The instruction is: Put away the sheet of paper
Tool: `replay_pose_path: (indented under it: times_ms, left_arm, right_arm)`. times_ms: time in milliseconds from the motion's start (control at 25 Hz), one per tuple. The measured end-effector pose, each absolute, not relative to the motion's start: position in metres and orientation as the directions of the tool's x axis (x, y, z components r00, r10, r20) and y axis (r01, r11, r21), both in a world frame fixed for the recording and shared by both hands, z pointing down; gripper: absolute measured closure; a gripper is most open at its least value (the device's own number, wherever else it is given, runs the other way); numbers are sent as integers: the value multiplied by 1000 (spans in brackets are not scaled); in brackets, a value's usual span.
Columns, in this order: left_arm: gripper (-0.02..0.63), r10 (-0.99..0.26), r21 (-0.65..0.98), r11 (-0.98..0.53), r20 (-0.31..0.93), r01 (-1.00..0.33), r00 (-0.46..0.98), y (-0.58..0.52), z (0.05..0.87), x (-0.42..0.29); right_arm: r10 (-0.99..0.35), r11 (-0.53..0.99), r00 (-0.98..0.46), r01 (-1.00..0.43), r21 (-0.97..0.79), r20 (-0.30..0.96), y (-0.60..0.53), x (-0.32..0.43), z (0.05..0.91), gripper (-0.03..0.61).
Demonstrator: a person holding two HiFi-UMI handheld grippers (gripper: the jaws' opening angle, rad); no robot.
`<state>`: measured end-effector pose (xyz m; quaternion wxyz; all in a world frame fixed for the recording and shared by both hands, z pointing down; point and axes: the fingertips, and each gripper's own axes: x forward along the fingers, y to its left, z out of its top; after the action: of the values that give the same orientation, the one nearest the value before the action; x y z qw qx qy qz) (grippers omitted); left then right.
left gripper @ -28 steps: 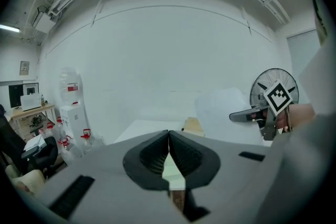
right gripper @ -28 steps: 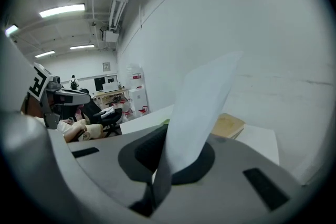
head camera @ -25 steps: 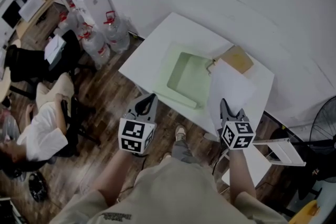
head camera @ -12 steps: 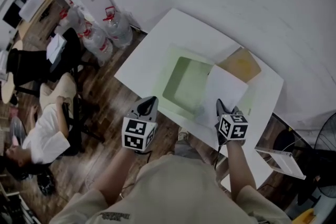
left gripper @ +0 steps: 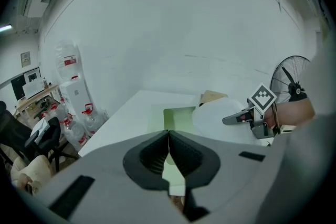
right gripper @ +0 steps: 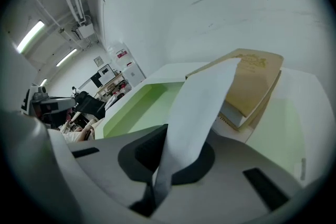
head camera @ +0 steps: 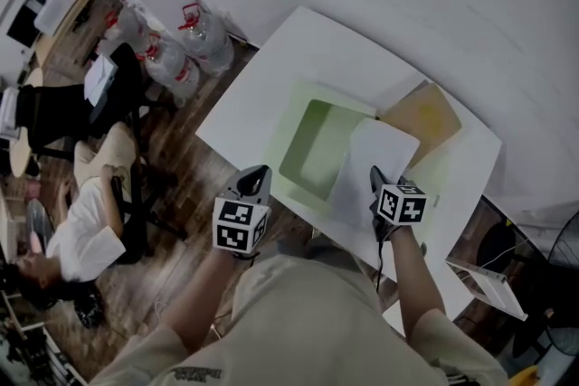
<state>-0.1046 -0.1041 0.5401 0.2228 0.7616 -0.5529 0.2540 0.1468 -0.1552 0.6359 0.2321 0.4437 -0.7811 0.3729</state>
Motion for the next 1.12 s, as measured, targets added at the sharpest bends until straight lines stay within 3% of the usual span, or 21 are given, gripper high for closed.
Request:
replay_pose_path:
  times_ms: [600,1120]
  left_arm:
    - [592,-643,101,-348,697,-932,316,-156,577,-135]
    - [592,-548,160,-473,717,-866,431,-205,591,-156]
  right_arm:
    - [-434,203,-534,-843,-499,726,-191,93,676,554]
    - [-376,208,-590,-805,-556,714,-220,12,691,554]
